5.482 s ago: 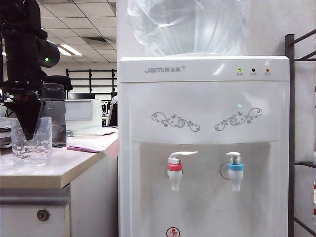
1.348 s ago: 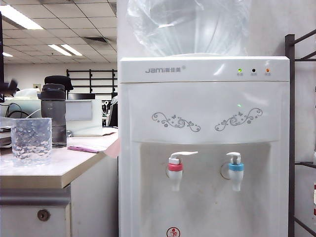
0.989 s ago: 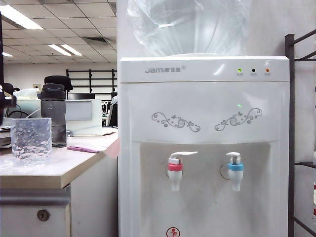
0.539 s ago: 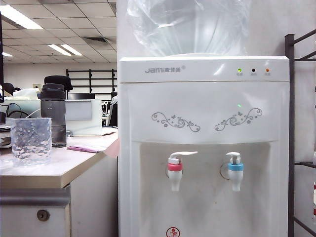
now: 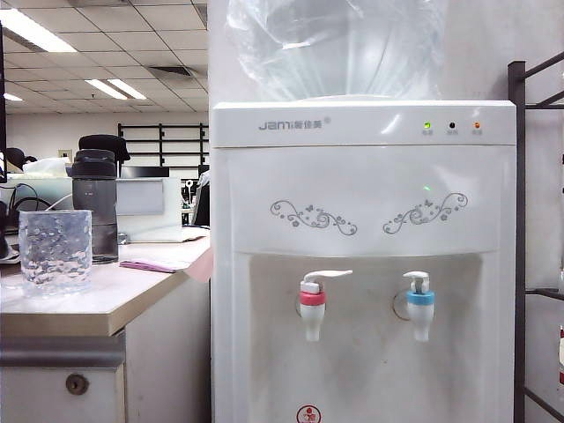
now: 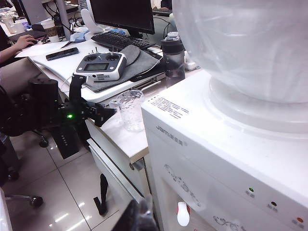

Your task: Pick up the plastic mug from the left desk, go to the cold water outlet of the water dispenser, press the vertical switch to get some water, then put the mug back on the desk.

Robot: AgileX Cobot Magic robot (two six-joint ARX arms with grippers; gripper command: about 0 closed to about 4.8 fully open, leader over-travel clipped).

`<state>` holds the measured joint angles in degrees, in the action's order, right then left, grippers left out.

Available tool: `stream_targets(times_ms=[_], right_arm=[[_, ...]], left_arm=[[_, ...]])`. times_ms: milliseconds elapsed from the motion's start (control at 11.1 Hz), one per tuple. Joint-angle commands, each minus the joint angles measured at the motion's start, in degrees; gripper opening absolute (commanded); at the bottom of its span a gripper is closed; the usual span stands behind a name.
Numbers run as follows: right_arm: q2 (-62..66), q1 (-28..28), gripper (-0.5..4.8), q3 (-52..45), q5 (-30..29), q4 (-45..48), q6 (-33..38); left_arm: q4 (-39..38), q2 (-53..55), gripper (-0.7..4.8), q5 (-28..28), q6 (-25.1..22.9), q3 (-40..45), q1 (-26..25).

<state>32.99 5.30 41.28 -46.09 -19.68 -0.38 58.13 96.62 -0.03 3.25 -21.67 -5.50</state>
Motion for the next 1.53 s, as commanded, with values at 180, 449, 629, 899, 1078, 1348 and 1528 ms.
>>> stream_targets(times_ms=[180, 449, 629, 899, 1078, 1348, 1528], right_arm=[[-0.07, 0.09, -0.05, 0.26, 0.07, 0.17, 0.22], [-0.04, 0.07, -0.05, 0.24, 0.11, 0.17, 0.20], [-0.04, 0.07, -0.05, 0.24, 0.09, 0.17, 0.20], [-0.04, 0.09, -0.05, 0.26, 0.07, 0.15, 0.22], [-0.04, 0.09, -0.05, 0.26, 0.04, -0.04, 0.35], [-0.04, 0.07, -0.05, 0.24, 0.09, -0.68, 0.33], [-0.11, 0.07, -0.05, 0.26, -0.11, 0.39, 0.35]], left_arm=[[1.14, 5.62, 3.41, 0.28, 0.24, -6.29, 0.07], [1.62, 6.67, 2.56, 2.86, 0.39, -7.58, 0.09], [1.60, 6.78, 2.38, 2.93, 0.52, -7.58, 0.15], [1.57, 6.80, 0.06, 5.22, 1.90, -7.58, 1.64], [1.60, 6.80, -0.06, 5.18, 1.88, -7.58, 1.84], [3.26, 5.66, -0.06, 7.06, 2.16, -7.56, 1.81], [-5.77, -8.28, -0.06, 13.42, 5.14, -7.54, 1.84]])
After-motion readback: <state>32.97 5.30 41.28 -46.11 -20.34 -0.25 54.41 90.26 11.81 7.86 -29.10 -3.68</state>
